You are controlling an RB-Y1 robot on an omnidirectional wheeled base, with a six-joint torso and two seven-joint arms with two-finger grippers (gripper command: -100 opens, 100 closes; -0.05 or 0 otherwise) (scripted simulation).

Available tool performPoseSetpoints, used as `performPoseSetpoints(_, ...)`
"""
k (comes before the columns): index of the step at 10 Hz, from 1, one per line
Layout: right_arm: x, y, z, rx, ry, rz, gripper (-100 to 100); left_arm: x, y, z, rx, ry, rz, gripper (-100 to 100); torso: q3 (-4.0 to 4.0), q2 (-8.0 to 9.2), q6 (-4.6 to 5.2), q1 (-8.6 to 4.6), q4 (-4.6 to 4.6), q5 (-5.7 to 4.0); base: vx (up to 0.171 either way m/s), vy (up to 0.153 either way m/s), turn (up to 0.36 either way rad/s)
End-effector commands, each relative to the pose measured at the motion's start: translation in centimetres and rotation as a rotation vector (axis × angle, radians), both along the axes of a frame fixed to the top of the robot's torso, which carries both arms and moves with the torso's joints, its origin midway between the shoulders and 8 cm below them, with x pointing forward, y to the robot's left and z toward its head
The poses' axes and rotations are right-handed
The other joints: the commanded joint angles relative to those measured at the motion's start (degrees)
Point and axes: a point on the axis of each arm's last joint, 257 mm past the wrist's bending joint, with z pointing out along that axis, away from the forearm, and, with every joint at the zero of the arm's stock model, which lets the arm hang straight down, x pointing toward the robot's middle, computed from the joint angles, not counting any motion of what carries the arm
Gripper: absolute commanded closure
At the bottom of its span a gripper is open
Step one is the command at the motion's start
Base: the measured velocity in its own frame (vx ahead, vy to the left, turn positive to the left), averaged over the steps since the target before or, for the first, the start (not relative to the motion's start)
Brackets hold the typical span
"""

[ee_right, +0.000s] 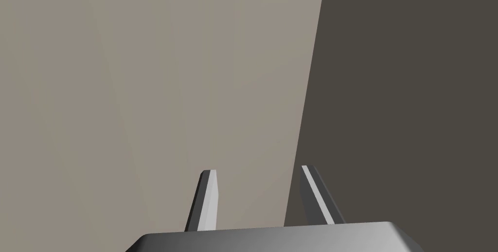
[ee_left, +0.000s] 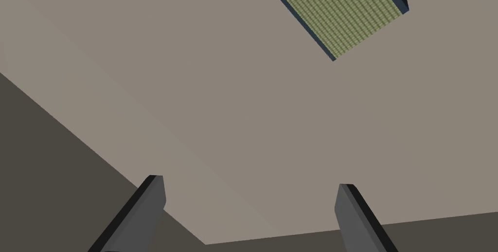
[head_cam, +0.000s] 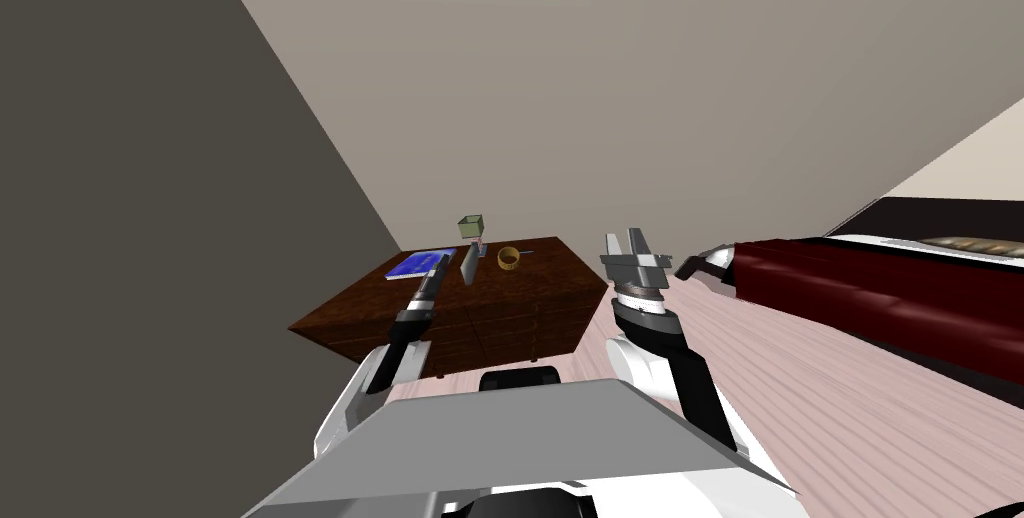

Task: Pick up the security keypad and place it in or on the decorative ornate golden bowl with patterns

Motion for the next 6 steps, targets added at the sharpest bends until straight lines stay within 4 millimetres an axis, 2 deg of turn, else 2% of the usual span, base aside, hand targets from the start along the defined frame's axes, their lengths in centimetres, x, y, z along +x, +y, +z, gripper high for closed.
performPoseSetpoints(1,0.0,0.0,0.0,0.0,0.0,0.0,0,1.2,0.1,-1.4,0.05,0.029,0.026,-100,0.0,0.0,0.0,0.0,0.0,0.0,0.016,-0.033,0.024)
performPoseSetpoints(6,0.0,0.0,0.0,0.0,0.0,0.0,0,3.6,0.9,-6.0,0.195,0.126,0.098,-100,-0.01,-0.02,0.0,-0.01,0.0,0.0,0.018,-0.033,0.019)
